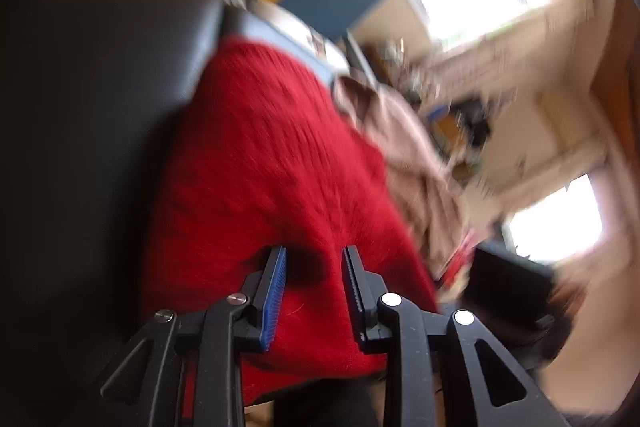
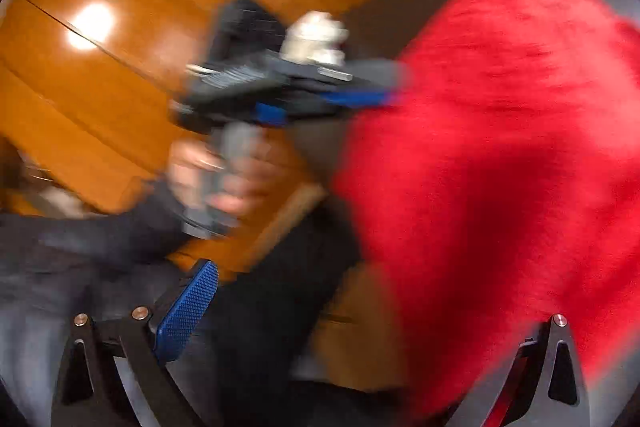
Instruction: Fold clothes
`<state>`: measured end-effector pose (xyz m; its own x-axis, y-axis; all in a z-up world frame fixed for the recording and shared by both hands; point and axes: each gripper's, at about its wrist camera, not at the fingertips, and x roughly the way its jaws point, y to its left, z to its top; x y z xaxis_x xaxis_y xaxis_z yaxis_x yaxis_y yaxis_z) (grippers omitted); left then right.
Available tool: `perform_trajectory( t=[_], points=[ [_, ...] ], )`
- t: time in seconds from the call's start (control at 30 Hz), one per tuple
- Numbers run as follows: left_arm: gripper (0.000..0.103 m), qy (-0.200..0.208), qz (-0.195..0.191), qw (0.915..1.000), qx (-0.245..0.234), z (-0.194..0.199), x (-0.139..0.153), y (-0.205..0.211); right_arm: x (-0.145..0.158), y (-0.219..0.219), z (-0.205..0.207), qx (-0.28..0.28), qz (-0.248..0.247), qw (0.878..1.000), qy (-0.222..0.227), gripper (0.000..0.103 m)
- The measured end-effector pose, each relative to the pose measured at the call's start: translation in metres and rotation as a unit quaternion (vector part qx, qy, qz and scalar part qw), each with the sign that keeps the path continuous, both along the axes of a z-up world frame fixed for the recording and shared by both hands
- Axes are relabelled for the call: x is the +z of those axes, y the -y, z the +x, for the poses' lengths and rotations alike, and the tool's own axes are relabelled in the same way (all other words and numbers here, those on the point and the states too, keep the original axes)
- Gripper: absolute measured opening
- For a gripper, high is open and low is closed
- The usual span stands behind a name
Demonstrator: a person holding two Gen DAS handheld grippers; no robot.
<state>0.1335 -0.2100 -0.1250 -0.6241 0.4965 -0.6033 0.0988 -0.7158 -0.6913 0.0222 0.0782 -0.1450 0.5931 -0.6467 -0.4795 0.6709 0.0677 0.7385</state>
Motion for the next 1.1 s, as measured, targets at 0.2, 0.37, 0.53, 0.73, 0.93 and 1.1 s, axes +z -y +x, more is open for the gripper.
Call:
perform_trajectory(
  t=[0.2, 0.37, 0.53, 0.73, 0.93, 1.1],
  points=[
    [0.025, 0.01, -0.001, 0.9992, -0.04, -0.011, -0.022, -0.015, -0.013, -0.051, -0.012, -0.107, 0.05, 0.993, -0.026, 0.097],
    [0.026, -0.017, 0.016, 0.9992, -0.032, -0.003, -0.018, -0.012, 0.039, -0.094, -0.041, -0.258, -0.046, 0.964, -0.032, 0.103],
    [0.026, -0.039, 0.02, 0.9987, -0.025, 0.016, -0.007, -0.008, 0.039, -0.075, -0.075, -0.36, -0.005, 0.93, -0.072, 0.103],
    [0.027, -0.054, 0.005, 0.998, -0.031, 0.037, -0.002, -0.003, -0.003, -0.032, -0.091, -0.407, 0.08, 0.91, -0.033, 0.078],
    [0.027, -0.082, 0.0, 0.9958, -0.042, 0.055, 0.003, 0.002, -0.003, 0.0, -0.094, -0.392, 0.13, 0.908, -0.078, 0.024],
    [0.031, -0.087, -0.029, 0.994, -0.059, 0.061, 0.005, -0.001, 0.083, -0.029, -0.074, -0.429, 0.055, 0.877, -0.209, 0.011]
  ],
)
